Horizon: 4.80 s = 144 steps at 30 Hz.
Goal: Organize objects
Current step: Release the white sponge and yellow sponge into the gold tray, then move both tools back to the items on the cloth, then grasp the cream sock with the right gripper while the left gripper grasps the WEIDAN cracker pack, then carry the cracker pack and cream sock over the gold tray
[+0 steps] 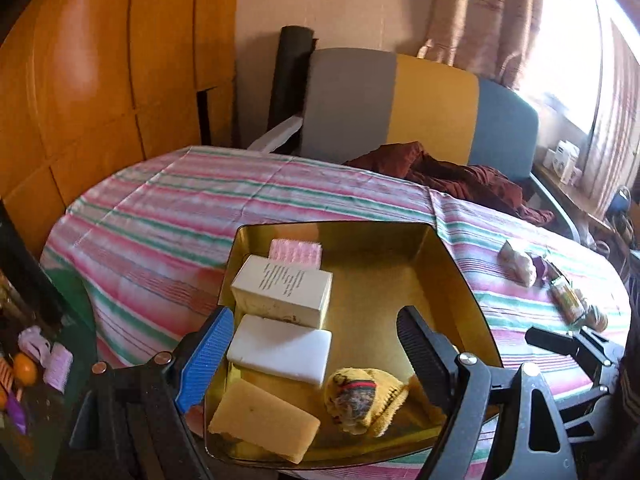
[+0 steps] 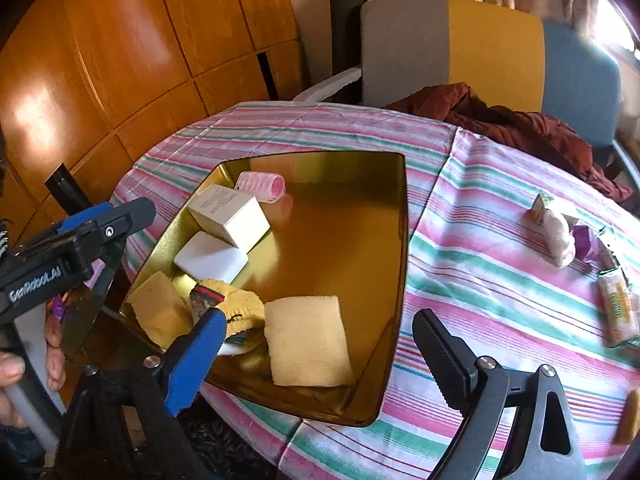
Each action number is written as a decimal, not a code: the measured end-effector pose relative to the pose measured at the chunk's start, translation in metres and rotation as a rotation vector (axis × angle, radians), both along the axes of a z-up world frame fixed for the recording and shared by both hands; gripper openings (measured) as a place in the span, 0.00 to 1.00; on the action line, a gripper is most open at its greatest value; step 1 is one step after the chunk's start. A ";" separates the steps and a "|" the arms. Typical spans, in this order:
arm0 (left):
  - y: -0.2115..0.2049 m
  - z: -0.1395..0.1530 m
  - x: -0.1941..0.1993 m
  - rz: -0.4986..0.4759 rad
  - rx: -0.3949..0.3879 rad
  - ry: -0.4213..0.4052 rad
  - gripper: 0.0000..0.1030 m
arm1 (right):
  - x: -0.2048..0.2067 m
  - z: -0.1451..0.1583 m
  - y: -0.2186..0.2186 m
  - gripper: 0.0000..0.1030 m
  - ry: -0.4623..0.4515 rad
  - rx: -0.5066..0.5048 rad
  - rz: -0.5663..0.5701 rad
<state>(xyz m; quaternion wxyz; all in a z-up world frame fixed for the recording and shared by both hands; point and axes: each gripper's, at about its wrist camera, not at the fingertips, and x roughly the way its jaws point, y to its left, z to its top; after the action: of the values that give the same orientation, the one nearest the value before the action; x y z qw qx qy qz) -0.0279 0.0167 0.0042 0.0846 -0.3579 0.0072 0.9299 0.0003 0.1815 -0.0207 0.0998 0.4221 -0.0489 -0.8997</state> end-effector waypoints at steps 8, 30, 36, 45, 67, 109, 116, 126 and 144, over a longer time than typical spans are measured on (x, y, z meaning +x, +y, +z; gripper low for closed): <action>0.020 0.004 0.008 -0.056 -0.034 0.022 0.83 | 0.007 0.007 0.017 0.93 0.030 0.009 -0.048; 0.091 0.007 0.013 -0.288 -0.006 -0.009 0.83 | 0.041 -0.009 0.162 0.95 -0.047 0.022 -0.391; 0.124 0.007 0.015 -0.395 -0.007 -0.027 0.82 | 0.066 -0.010 0.236 0.95 -0.095 0.027 -0.542; 0.176 0.002 0.021 -0.529 -0.020 -0.075 0.82 | 0.097 -0.013 0.346 0.95 -0.159 0.043 -0.779; 0.315 -0.039 0.000 -0.684 -0.003 -0.346 0.75 | 0.059 -0.063 0.408 0.72 -0.203 0.068 -0.715; 0.445 -0.113 -0.046 -0.669 -0.081 -0.491 0.46 | 0.066 -0.025 0.395 0.62 -0.186 0.155 -0.633; 0.409 -0.109 -0.032 -0.718 -0.114 -0.484 0.52 | 0.063 -0.024 0.386 0.62 -0.178 0.141 -0.602; 0.422 -0.114 -0.024 -0.672 -0.170 -0.455 0.57 | 0.062 -0.027 0.382 0.62 -0.184 0.141 -0.604; 0.307 -0.056 0.009 -0.595 -0.149 -0.179 0.46 | 0.056 0.001 0.336 0.62 -0.022 0.106 -0.456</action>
<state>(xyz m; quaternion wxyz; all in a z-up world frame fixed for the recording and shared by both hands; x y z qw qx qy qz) -0.0185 0.3239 -0.0516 0.3266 -0.4258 0.1723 0.8260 0.0562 0.5178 -0.0195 -0.1289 0.4144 -0.0967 -0.8957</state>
